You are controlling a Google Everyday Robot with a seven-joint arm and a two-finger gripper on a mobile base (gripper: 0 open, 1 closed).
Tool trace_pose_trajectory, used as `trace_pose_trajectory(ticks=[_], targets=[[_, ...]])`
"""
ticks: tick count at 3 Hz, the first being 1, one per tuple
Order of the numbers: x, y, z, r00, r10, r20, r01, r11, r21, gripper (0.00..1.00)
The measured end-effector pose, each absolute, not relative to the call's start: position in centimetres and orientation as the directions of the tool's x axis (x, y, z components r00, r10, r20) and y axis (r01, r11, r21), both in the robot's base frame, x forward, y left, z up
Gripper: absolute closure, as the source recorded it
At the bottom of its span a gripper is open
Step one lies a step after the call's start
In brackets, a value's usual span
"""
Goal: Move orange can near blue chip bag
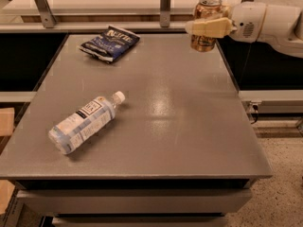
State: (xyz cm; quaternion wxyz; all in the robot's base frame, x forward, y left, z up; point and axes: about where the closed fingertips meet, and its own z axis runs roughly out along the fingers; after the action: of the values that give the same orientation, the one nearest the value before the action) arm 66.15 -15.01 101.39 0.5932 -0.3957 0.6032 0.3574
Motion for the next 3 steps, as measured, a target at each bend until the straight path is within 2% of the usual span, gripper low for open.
trace_pose_trajectory(ticks=[3], targets=[[71.8, -10.7, 101.7, -0.009, -0.06, -0.998, -0.91, 0.415, -0.017, 1.0]])
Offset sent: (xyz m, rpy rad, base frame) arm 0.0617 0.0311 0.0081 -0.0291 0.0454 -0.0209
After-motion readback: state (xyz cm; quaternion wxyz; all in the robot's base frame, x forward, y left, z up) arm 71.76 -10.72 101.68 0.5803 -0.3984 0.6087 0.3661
